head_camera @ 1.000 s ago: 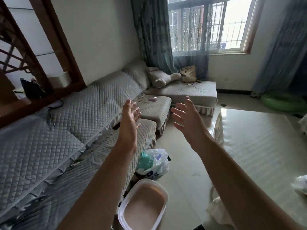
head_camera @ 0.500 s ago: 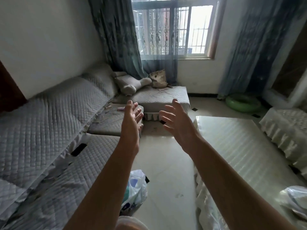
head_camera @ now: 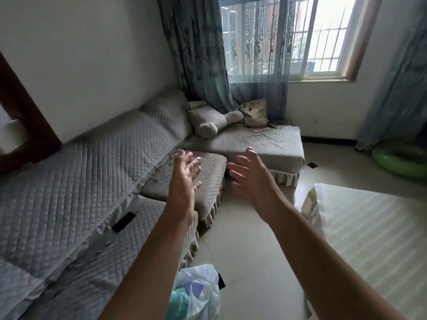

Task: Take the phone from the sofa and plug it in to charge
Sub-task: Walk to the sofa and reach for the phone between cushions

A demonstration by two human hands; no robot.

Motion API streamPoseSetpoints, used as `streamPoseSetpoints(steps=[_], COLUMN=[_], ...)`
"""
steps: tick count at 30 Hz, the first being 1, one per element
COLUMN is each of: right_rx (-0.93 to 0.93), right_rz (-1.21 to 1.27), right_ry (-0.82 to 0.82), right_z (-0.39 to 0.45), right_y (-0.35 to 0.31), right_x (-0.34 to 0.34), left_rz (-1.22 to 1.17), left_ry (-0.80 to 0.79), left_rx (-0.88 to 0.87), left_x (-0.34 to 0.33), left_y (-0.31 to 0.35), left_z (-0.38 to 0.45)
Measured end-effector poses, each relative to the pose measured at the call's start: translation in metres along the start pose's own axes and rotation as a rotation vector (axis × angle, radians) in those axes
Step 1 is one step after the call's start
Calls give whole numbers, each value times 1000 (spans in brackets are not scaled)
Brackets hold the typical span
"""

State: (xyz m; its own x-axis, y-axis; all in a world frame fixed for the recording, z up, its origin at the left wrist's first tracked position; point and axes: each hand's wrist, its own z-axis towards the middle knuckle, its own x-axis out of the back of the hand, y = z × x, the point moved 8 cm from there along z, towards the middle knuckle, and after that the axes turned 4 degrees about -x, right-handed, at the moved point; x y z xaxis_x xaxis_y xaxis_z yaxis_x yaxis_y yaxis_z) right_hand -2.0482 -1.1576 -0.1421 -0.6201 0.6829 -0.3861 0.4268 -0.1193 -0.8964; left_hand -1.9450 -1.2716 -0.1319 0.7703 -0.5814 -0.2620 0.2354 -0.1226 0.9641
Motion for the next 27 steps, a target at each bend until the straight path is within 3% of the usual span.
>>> streamPoseSetpoints(steps=[13, 27], right_rx=[-3, -8], right_rz=[-79, -182], right_ry=[-65, -49], right_z=[172, 413], right_y=[-49, -80], right_x=[-5, -39], left_rz=[39, -57], left_ry=[65, 45], left_rx=[-59, 15], left_x=[-27, -44], left_y=[-16, -68], left_z=[164, 419])
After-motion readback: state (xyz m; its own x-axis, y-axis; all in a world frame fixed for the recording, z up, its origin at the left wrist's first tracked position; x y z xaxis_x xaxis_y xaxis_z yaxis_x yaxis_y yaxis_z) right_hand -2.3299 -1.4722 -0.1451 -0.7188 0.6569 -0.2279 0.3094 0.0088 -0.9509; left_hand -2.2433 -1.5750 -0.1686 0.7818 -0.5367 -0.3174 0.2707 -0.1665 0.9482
